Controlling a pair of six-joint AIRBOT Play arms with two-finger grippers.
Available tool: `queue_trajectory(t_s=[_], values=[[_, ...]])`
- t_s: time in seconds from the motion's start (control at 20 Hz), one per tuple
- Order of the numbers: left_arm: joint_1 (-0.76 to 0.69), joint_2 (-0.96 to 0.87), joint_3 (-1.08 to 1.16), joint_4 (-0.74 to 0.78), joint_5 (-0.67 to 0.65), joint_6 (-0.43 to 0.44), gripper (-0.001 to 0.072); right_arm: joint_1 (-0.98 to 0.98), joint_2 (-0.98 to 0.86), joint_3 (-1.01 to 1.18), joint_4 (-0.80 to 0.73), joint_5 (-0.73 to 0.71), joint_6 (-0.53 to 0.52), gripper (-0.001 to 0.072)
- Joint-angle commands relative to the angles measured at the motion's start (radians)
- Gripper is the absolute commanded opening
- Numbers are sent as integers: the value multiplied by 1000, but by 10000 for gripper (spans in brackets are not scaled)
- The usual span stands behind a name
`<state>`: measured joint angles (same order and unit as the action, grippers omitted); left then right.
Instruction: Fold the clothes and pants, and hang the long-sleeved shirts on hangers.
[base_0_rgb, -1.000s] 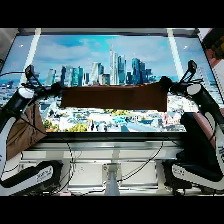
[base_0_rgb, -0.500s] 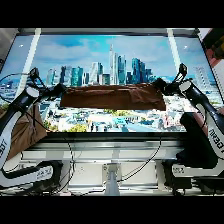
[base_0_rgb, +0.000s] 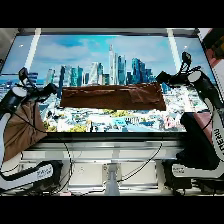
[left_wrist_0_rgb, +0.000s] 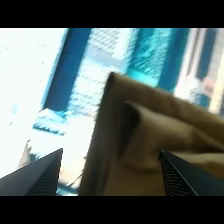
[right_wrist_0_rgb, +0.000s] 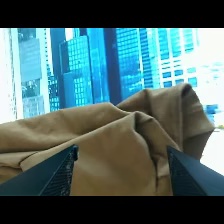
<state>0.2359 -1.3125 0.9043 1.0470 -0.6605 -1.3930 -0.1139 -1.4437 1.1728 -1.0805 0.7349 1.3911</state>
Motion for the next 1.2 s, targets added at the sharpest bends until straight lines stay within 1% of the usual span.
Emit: queue_trajectory(t_s=[0.0,0.05,0.15,0.25,0.3,0.5,0.6,0.7,0.95,1.15], values=[[108,-32,55,68,-278,100,720,-30,16,25,-25,39,-6,621],[123,-51,80,38,-338,162,720,-35,16,25,-26,38,-6,621],[127,-99,139,-31,-415,243,720,-35,16,25,-26,35,-6,621],[119,-168,209,-39,-465,285,720,-35,16,25,-26,35,-6,620],[113,-206,244,-47,-486,287,720,-35,16,25,-26,36,-6,620],[113,-361,370,-134,-583,344,720,-35,16,25,-26,35,-6,620],[113,-412,394,-152,-586,370,720,-35,16,25,-26,35,-6,619],[113,-439,394,-171,-586,441,720,-35,16,25,-23,35,-6,619],[112,-463,394,-169,-564,445,720,-35,16,25,-10,35,-5,619],[81,-476,394,-186,-563,529,720,-35,16,25,8,35,-6,618]])
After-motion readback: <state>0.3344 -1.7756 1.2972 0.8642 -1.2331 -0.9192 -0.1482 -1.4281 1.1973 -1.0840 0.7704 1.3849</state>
